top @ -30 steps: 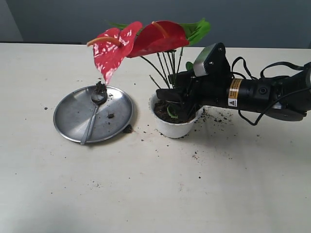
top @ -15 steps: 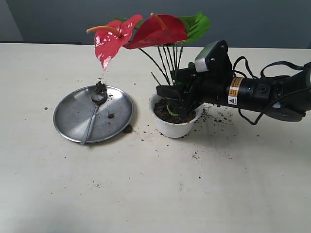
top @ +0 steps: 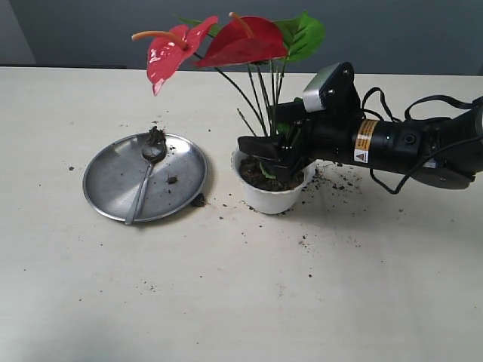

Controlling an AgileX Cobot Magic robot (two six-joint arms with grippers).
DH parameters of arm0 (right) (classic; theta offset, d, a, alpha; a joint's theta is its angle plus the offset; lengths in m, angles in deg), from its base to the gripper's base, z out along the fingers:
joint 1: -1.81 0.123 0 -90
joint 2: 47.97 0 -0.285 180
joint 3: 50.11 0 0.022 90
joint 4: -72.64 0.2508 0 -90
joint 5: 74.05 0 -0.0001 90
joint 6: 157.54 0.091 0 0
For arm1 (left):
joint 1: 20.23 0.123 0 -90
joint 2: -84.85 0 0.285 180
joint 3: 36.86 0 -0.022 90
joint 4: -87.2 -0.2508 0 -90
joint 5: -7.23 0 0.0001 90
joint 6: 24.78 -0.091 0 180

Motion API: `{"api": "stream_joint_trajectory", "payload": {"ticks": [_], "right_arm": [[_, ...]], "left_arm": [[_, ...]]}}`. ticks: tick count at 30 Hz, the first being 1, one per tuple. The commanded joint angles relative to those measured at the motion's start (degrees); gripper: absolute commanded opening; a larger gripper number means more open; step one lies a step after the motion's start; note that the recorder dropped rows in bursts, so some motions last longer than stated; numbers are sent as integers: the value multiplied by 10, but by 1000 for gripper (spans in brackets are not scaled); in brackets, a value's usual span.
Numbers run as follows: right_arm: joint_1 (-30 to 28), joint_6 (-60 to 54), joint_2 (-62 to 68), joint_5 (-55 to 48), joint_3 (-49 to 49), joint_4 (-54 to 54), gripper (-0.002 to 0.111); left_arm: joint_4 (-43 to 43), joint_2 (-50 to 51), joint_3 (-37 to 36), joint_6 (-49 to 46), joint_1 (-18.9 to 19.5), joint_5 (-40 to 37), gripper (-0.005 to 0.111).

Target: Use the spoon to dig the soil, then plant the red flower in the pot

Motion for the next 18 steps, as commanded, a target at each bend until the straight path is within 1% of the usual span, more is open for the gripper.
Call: {"api": "stream_joint_trajectory", "payload": {"ticks": [1,5,7,9,13,18], "right_arm": [[-3,-7,2,-24,-4,0,82],[-3,-7,2,5,-4,0,82],[-3,15,2,19,-4,-7,82],[-3,45,2,18,-4,-13,81],[-3,45,2,16,-4,-43,81],[-3,45,-1,17,-4,-46,81]], "left_arm": [[0,-3,-3,0,-2,5,0],[0,-3,-3,0,-2,5,0],[0,-3,-3,0,-2,5,0],[0,-3,-3,0,-2,5,0],[0,-3,-3,0,-2,5,0],[0,-3,-3,0,-2,5,0]]}}
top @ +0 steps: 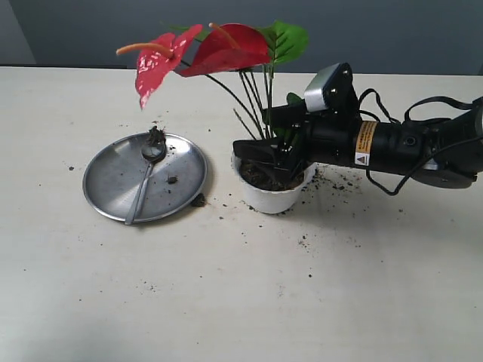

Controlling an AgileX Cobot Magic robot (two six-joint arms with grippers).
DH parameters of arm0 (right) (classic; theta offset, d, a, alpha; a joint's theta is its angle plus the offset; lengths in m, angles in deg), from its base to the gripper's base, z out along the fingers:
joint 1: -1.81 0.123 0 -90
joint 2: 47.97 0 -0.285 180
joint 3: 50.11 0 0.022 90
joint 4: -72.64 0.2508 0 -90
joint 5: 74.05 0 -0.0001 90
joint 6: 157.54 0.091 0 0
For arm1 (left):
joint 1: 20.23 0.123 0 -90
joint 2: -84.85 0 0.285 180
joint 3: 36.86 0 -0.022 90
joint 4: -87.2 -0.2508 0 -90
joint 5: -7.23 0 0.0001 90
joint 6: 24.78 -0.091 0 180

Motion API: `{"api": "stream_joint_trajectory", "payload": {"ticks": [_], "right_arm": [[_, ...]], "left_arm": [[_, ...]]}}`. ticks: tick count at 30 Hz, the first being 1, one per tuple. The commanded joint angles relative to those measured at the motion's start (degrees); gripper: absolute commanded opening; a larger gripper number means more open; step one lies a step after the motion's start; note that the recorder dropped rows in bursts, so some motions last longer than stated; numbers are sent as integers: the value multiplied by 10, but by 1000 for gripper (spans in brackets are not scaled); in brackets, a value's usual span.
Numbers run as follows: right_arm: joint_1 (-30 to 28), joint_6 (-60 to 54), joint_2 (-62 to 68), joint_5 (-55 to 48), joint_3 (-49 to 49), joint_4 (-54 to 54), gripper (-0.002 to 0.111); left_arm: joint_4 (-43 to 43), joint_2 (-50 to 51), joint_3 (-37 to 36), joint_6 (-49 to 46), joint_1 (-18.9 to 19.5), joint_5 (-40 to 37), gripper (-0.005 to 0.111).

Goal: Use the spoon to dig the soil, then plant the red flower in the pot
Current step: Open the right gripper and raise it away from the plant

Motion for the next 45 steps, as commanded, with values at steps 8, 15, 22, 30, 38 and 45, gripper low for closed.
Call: {"api": "stream_joint_trajectory", "payload": {"ticks": [8,15,22,30,38,45], "right_arm": [[-3,1,-47,-59,-4,-9,81],[-3,1,-62,-95,-4,-11,81],[-3,3,-75,-103,-4,-11,81],[-3,12,-95,-112,-4,-15,81],[-3,13,-104,-110,-4,-15,81],[-3,27,-130,-148,-4,-15,81]], "left_arm": [[0,-3,-3,0,-2,5,0],[0,-3,-3,0,-2,5,0],[0,-3,-3,0,-2,5,0],[0,-3,-3,0,-2,5,0],[0,-3,-3,0,-2,5,0],[0,-3,-3,0,-2,5,0]]}}
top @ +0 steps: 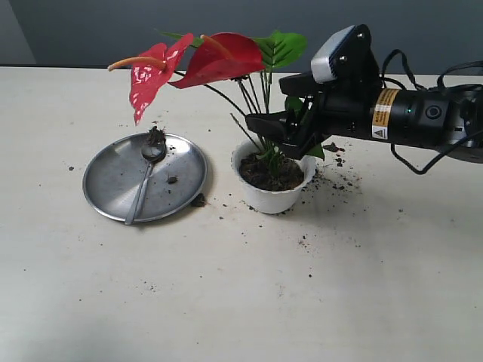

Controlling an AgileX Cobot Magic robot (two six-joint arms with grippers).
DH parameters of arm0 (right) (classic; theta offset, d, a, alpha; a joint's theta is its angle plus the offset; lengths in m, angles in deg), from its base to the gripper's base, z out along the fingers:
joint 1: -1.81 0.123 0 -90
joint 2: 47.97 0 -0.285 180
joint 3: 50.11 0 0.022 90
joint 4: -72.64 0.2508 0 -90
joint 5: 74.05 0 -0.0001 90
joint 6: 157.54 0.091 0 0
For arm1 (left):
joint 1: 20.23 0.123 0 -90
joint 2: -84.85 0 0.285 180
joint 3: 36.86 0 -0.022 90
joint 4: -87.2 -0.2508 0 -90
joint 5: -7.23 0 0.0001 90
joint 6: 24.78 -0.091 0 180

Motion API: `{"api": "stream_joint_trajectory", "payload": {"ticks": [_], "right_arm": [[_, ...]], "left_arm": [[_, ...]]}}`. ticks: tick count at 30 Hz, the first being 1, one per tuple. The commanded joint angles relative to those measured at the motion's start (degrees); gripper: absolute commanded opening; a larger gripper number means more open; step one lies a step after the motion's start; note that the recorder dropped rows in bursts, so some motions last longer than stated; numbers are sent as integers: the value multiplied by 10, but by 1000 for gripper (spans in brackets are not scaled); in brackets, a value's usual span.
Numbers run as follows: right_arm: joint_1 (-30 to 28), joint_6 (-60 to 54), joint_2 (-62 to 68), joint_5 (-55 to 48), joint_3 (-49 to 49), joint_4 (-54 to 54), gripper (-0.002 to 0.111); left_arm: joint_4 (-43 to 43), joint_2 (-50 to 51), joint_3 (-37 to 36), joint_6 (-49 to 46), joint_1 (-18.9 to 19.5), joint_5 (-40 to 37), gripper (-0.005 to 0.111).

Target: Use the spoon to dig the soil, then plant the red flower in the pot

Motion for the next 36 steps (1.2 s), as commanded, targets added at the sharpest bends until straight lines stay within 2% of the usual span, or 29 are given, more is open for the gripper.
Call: {"api": "stream_joint_trajectory", "payload": {"ticks": [1,9,22,28,31,36], "right_arm": [[-3,9,-24,-40,-4,-1,81],[-3,29,-51,-84,-4,-8,81],[-3,152,-94,-79,-4,-152,81],[-3,185,-114,-112,-4,-169,81],[-3,239,-133,-161,-4,-210,81],[-4,380,-189,-196,-4,-337,81]], "left_arm": [[0,-3,-3,0,-2,5,0],[0,-3,-3,0,-2,5,0],[0,-3,-3,0,-2,5,0],[0,-3,-3,-1,-2,5,0],[0,-3,-3,-1,-2,5,0],[0,-3,-3,-1,-2,5,0]]}}
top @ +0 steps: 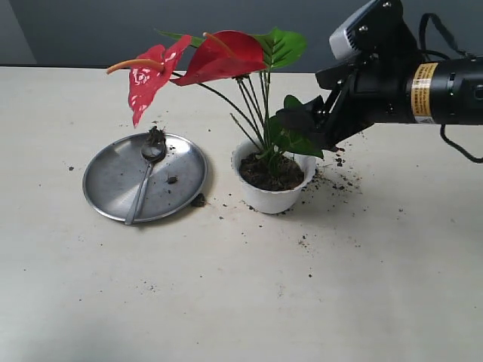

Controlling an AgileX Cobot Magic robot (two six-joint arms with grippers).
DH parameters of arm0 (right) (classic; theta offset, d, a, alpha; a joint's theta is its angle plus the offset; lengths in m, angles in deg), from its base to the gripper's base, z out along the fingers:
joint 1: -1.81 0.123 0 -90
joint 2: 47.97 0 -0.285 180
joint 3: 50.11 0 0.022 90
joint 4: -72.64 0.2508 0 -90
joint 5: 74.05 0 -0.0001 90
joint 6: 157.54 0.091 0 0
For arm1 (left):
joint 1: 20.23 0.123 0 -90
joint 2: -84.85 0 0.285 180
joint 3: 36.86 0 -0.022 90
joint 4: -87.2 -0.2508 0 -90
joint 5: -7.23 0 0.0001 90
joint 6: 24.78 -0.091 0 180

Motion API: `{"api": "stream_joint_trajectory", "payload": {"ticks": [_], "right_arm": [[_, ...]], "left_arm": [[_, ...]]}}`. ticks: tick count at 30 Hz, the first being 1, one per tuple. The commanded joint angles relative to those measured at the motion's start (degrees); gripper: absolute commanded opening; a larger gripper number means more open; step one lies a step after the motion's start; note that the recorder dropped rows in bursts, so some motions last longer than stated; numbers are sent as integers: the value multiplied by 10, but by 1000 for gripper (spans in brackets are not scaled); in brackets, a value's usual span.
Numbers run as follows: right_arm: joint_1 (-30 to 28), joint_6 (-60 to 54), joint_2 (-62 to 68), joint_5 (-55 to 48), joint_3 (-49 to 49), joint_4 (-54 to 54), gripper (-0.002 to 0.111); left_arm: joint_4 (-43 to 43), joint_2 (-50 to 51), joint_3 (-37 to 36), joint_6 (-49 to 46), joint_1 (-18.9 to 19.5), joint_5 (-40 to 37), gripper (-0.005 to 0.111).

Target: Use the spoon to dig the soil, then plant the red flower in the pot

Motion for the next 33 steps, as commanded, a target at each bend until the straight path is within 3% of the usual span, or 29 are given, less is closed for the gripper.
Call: {"api": "stream_joint_trajectory", "payload": {"ticks": [1,7,20,29,33], "right_arm": [[-4,139,-57,-30,-4,-105,81],[-4,268,-147,-129,-4,-148,81],[-4,287,-327,-397,-4,-148,81],[-4,220,-394,-389,-4,-148,81],[-4,220,-404,-436,-4,-148,81]], "left_arm": [[0,-3,-3,0,-2,5,0],[0,-3,-3,0,-2,5,0],[0,-3,-3,0,-2,5,0],[0,-3,-3,0,-2,5,0],[-1,-3,-3,0,-2,5,0]]}}
